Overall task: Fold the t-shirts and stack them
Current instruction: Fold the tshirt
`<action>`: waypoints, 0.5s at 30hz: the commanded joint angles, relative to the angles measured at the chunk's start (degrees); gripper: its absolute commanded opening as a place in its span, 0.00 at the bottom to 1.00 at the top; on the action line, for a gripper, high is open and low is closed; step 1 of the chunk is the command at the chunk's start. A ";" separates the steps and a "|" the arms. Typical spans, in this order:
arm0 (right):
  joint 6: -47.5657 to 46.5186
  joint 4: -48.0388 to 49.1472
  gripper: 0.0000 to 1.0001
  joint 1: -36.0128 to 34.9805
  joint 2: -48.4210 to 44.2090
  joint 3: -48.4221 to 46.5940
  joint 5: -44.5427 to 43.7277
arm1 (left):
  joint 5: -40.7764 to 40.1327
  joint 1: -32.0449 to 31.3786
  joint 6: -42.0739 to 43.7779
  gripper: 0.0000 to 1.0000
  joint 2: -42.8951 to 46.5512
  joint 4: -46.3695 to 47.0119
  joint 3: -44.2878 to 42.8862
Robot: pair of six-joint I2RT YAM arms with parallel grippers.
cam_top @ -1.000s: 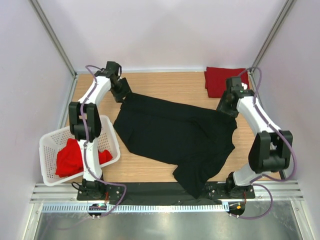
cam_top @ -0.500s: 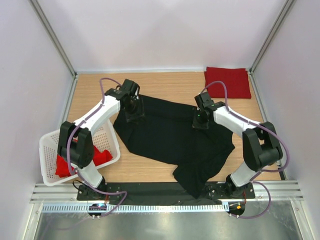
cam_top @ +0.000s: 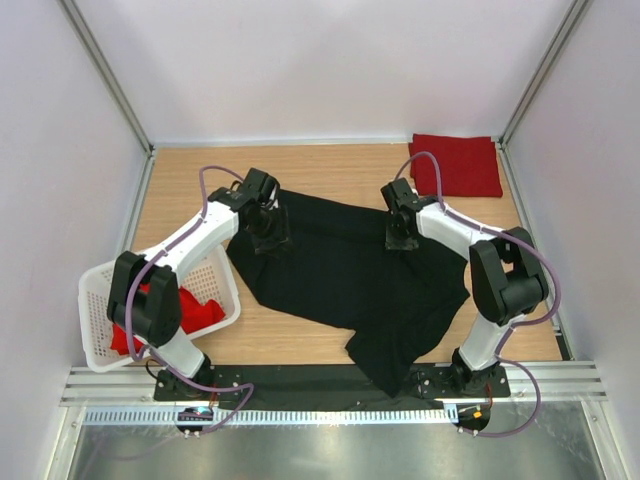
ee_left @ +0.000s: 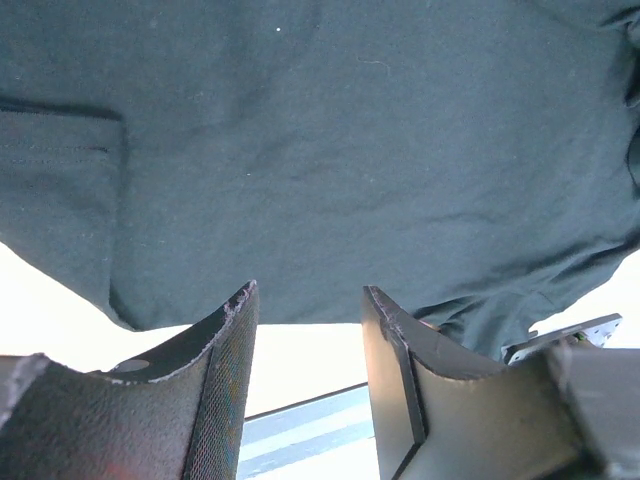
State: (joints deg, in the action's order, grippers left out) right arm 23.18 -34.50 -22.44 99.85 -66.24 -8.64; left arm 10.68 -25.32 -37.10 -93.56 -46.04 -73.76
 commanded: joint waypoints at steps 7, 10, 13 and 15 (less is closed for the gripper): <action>-1.82 -0.30 0.28 -0.24 2.63 -3.28 -3.22 | 1.45 0.27 1.59 0.47 0.66 -0.01 -3.06; -2.17 -0.30 0.30 -0.15 2.80 -3.02 -3.66 | 1.54 0.18 1.94 0.47 0.48 -0.19 -3.50; -2.61 -0.48 0.32 -0.24 2.89 -3.02 -4.36 | 1.36 0.27 2.12 0.47 0.31 -0.19 -3.41; -2.79 -0.39 0.34 -0.24 2.98 -2.76 -4.54 | 1.45 0.27 2.12 0.47 0.31 -0.19 -3.24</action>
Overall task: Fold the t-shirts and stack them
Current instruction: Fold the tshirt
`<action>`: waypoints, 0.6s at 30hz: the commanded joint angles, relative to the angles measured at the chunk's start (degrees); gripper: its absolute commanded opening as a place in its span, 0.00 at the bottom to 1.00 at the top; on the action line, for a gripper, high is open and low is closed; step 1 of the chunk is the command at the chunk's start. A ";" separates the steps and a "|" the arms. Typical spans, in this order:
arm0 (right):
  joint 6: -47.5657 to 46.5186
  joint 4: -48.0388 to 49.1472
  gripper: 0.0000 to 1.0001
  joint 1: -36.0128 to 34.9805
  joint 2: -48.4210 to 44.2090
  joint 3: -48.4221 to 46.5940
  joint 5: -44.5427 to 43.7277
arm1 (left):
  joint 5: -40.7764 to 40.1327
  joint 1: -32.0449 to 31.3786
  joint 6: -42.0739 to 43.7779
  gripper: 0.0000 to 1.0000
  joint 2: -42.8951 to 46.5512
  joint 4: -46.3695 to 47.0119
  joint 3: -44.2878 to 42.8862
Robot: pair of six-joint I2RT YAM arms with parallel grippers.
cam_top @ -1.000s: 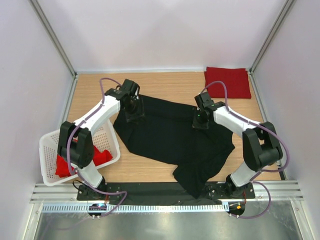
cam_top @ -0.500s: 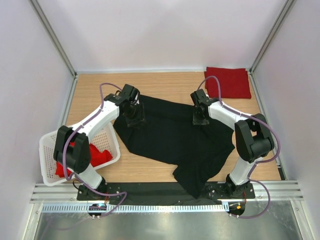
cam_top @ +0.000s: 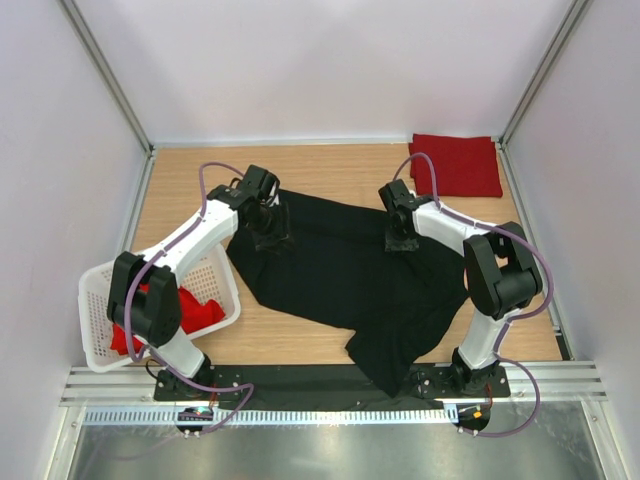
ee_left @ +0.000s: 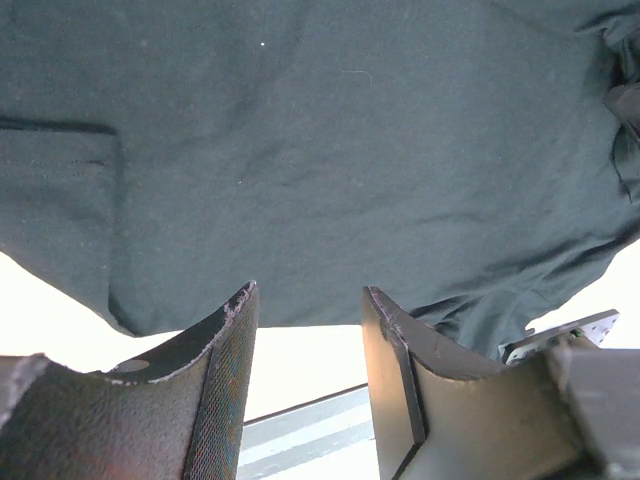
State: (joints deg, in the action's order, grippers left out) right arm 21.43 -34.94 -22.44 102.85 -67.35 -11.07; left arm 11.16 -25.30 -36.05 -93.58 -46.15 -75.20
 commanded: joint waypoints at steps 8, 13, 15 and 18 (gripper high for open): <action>-3.23 -0.21 0.30 -0.15 1.48 -2.34 -3.25 | 0.71 0.25 1.25 0.47 0.59 -0.17 -1.62; -4.12 -1.62 0.18 -0.24 1.48 -4.10 -3.52 | 0.71 0.16 1.34 0.45 0.59 0.18 -1.44; -4.29 -2.85 0.09 -0.15 1.04 -5.15 -2.99 | 0.80 0.25 1.25 0.45 0.33 0.18 -1.44; -3.94 -5.92 0.01 -0.15 0.42 -7.87 -0.98 | 0.88 0.25 1.16 0.44 0.15 0.18 -1.53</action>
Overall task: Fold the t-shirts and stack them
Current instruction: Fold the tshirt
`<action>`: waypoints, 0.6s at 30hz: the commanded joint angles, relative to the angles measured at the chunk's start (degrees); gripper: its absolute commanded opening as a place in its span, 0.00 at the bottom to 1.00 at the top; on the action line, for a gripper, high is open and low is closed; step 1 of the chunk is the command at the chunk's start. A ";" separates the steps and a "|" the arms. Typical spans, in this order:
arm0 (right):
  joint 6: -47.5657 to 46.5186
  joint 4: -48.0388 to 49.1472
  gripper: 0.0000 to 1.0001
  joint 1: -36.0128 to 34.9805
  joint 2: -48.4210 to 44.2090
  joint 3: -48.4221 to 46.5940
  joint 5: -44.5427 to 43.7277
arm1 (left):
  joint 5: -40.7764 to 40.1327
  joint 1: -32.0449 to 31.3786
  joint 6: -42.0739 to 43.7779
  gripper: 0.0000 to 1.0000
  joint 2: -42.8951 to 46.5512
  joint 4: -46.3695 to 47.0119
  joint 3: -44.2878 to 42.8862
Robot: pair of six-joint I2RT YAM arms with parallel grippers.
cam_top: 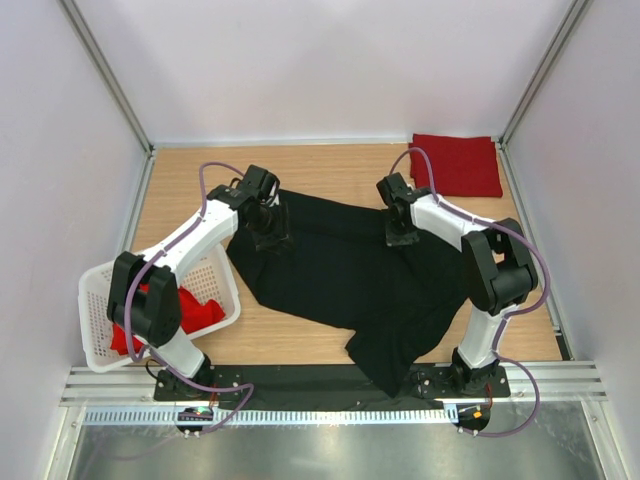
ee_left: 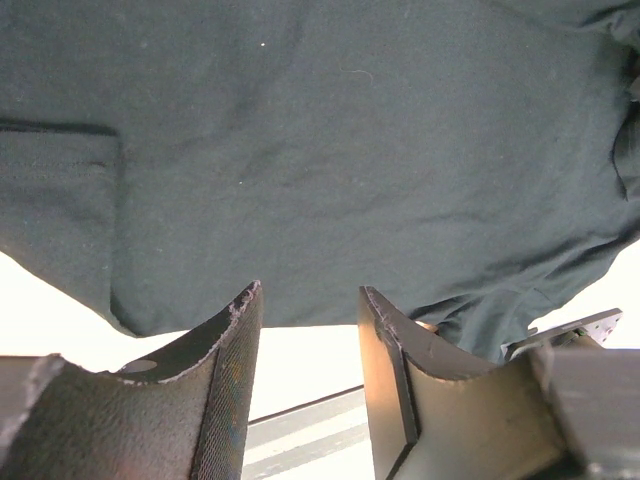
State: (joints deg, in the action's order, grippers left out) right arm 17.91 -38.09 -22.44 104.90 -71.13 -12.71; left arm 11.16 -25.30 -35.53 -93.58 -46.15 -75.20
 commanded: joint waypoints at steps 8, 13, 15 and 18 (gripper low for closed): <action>1.60 -14.99 0.01 -0.15 -0.84 -11.74 9.98 | 2.29 0.16 -0.42 0.44 0.42 0.01 -2.14; 2.39 -17.28 0.01 -0.15 -0.05 -12.71 17.44 | 3.60 0.16 -0.59 0.43 0.33 -0.26 -2.15; 2.39 -17.37 0.01 -0.15 0.74 -12.80 19.99 | 3.87 0.25 -0.94 0.43 0.33 -0.25 -1.97; 2.92 -17.37 0.01 -0.15 1.45 -12.80 23.86 | 4.57 0.16 -1.21 0.44 0.15 0.18 -1.79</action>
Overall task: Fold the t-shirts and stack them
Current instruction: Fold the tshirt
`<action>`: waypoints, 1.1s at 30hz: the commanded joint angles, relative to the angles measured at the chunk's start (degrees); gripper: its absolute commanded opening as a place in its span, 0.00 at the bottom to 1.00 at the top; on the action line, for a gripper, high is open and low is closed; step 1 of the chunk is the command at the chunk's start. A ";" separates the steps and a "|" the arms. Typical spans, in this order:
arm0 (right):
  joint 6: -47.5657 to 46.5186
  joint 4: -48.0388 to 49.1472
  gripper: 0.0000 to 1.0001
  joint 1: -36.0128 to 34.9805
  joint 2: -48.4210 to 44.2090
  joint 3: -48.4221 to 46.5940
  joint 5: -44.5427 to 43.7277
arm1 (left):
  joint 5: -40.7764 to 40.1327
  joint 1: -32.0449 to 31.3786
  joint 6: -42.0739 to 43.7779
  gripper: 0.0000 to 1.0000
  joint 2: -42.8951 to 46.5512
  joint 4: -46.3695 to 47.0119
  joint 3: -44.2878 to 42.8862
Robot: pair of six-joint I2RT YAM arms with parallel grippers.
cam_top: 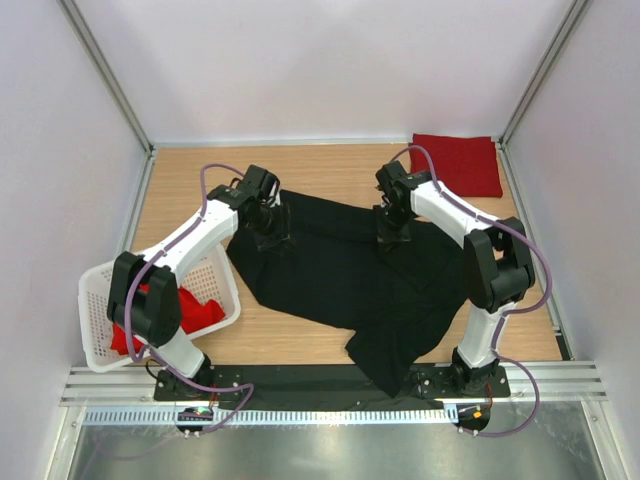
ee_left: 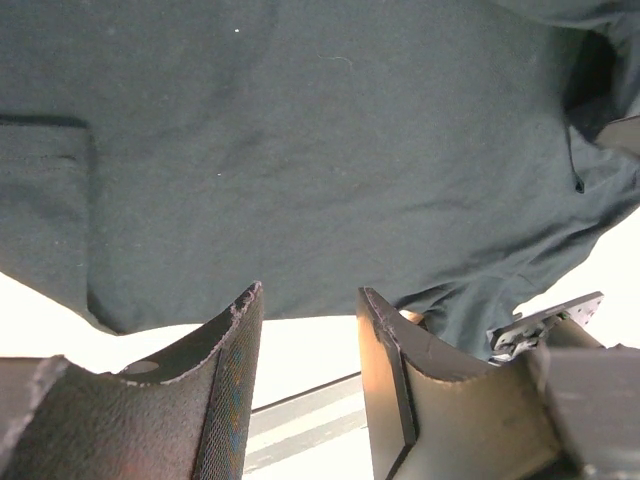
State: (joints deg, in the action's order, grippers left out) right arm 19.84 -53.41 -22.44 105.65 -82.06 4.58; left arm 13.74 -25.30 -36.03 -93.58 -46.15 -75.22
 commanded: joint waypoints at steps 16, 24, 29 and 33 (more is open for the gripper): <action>8.89 6.38 0.49 16.80 -20.73 16.74 4.47 | 8.76 -0.54 -3.87 0.47 -7.22 9.14 -5.37; 12.86 8.58 0.41 24.28 -27.41 31.16 11.06 | 14.47 -4.93 -7.64 0.49 -17.33 14.41 -13.81; 12.25 11.57 0.48 26.13 -28.48 35.92 10.63 | 16.50 -7.92 -10.64 0.49 -20.93 18.55 -14.69; 11.63 12.97 0.48 26.65 -26.64 36.45 10.63 | 16.85 -10.20 -11.69 0.48 -21.29 19.34 -14.17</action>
State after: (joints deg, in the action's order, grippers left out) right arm 31.35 -44.07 3.79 79.90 -45.52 14.11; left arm 27.70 -34.02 -45.87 -115.20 -30.41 -88.09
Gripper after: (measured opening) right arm 0.476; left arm 0.484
